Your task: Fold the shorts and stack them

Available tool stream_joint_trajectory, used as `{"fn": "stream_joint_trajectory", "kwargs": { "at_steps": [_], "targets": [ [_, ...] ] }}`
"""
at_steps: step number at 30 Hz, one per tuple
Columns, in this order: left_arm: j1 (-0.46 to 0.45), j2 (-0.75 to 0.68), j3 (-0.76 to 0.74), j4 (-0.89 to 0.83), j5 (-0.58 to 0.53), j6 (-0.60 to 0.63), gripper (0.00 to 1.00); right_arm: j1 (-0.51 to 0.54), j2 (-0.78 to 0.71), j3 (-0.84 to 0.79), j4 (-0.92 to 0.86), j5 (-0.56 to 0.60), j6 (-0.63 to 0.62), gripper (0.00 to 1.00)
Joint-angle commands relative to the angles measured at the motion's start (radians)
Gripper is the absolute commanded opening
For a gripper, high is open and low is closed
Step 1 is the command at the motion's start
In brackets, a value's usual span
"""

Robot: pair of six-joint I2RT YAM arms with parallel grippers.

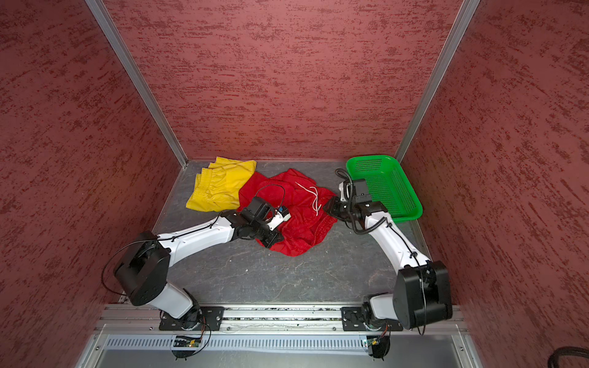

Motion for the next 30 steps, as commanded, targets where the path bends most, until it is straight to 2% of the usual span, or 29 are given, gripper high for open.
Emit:
{"fn": "stream_joint_trajectory", "kwargs": {
  "at_steps": [1, 6, 9, 14, 18, 23, 25, 30],
  "targets": [
    [0.006, 0.055, 0.034, -0.089, -0.055, 0.031, 0.05, 0.1, 0.038, -0.077, 0.161, -0.104, 0.094, 0.43],
    [0.006, 0.096, 0.038, -0.119, -0.062, 0.047, 0.05, 0.193, 0.214, -0.057, 0.261, -0.137, 0.152, 0.43],
    [0.005, 0.098, 0.031, -0.107, -0.062, 0.039, 0.05, 0.204, 0.295, -0.054, 0.237, -0.112, 0.188, 0.43],
    [0.005, 0.091, 0.02, -0.091, -0.066, 0.021, 0.05, 0.206, 0.306, -0.084, 0.196, -0.106, 0.184, 0.45],
    [0.006, 0.09, 0.014, -0.073, -0.068, 0.004, 0.05, 0.213, 0.36, -0.135, 0.333, -0.285, 0.238, 0.45],
    [0.007, 0.092, 0.016, -0.064, -0.066, -0.004, 0.05, 0.224, 0.362, -0.147, 0.384, -0.31, 0.269, 0.45],
    [0.008, 0.094, 0.017, -0.058, -0.065, -0.01, 0.05, 0.223, 0.35, -0.147, 0.39, -0.328, 0.274, 0.4],
    [0.015, 0.106, 0.021, -0.049, -0.071, -0.027, 0.05, 0.224, 0.234, -0.244, 0.476, -0.38, 0.322, 0.12]
  ]
}}
